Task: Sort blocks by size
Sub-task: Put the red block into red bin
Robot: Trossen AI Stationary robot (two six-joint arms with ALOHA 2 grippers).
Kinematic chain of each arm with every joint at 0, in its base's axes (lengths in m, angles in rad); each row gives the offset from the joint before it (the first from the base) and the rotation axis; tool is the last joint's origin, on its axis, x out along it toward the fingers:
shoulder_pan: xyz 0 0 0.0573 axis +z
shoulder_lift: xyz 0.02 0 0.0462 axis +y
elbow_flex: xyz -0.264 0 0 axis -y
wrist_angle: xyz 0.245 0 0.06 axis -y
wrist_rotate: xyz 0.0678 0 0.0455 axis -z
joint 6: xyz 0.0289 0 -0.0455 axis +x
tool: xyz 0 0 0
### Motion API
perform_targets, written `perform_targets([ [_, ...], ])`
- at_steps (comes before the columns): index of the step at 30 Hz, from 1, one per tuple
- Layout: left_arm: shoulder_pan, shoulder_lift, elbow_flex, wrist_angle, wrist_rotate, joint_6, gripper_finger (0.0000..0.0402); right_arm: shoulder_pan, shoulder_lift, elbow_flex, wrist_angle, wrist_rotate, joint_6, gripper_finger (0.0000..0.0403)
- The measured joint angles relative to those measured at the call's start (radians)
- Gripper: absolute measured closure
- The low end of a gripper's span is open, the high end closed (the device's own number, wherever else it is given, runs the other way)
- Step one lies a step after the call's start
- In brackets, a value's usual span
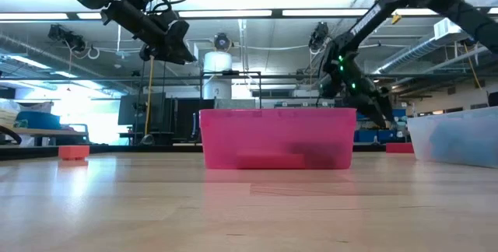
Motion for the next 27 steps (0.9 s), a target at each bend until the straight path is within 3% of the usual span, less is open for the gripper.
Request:
perform_targets([
  [6,-0.002,0.000,0.000,0.000,0.000,-0.079,0.0198,-0.013,0.094,0.000,-0.003,0.017,-0.095,0.0100],
  [12,-0.002,0.000,0.000,0.000,0.000,-0.098,0.0198,-0.039,0.166,-0.010,-0.018,0.014,-0.119,0.0111],
  [19,-0.002,0.000,0.000,0.001,0.000,-0.136,0.0198,-0.087,0.192,-0.057,-0.017,0.009,-0.129,0.0157],
  [27,-0.002,0.000,0.000,0.004,0.000,-0.136,0.0198,-0.083,0.183,-0.152,0.057,-0.023,-0.139,0.0261],
])
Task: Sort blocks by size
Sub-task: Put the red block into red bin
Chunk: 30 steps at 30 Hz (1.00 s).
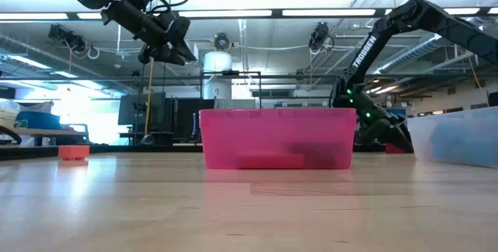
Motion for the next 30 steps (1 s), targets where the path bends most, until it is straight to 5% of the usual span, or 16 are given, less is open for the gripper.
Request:
perform_targets([
  [4,0.000,0.000,0.000,0.001,0.000,0.000,0.0198,0.026,0.004,-0.005,-0.003,0.005,0.004,0.0328],
  [12,0.000,0.000,0.000,0.008,0.000,0.000,0.0198,0.062,-0.035,-0.011,-0.020,0.002,0.117,0.0329],
  [21,0.000,0.000,0.000,0.023,0.017,0.000,0.0198,0.160,-0.371,-0.009,-0.033,-0.112,0.318,0.0329],
  [25,-0.012,-0.001,0.000,0.028,0.089,0.001,0.0198,0.268,-0.547,-0.008,0.000,-0.121,0.421,0.0329],
  [30,-0.083,-0.030,0.000,0.026,0.028,0.045,0.0198,0.453,-0.722,-0.016,0.123,-0.121,0.523,0.0329],
])
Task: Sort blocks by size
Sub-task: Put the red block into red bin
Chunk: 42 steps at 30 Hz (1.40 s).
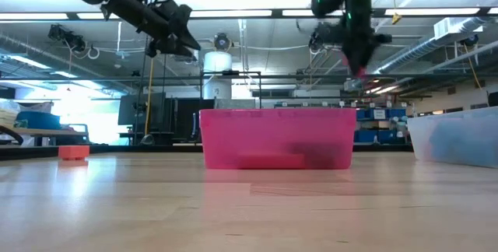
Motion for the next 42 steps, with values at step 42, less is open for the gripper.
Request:
perform_targets([
  [42,-0.487,-0.301,0.000,-0.515,-0.085,-0.066,0.0199,0.750,0.446,-0.036,0.422,-0.193,-0.039,0.0329],
])
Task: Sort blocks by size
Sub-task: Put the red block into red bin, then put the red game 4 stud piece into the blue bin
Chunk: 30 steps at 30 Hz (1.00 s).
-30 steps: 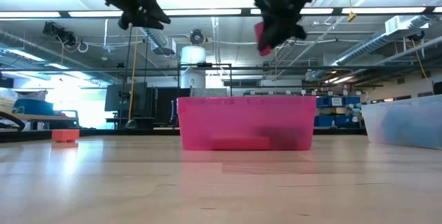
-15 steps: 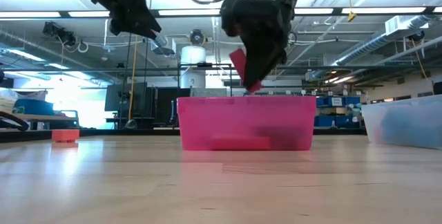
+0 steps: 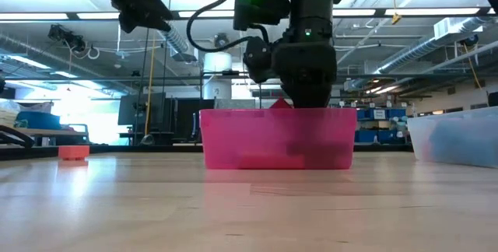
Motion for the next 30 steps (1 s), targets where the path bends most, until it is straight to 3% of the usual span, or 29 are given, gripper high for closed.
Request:
perform_targets([
  [5,-0.134,-0.015,-0.053,0.079,0.036,-0.006,0.0199,0.003,0.006,0.000,0.006,-0.001,0.021,0.0294],
  [12,-0.298,-0.077,-0.241,0.276,-0.053,-0.084,0.0199,0.004,-0.008,0.000,-0.001,-0.011,0.021,0.0243],
  [21,-0.321,-0.076,-0.344,0.301,-0.063,-0.135,0.0199,0.006,-0.079,0.000,-0.049,-0.020,0.049,0.0240],
  [30,-0.321,-0.076,-0.369,0.299,-0.063,-0.133,0.0199,0.059,-0.266,0.000,-0.065,0.051,0.124,0.0243],
])
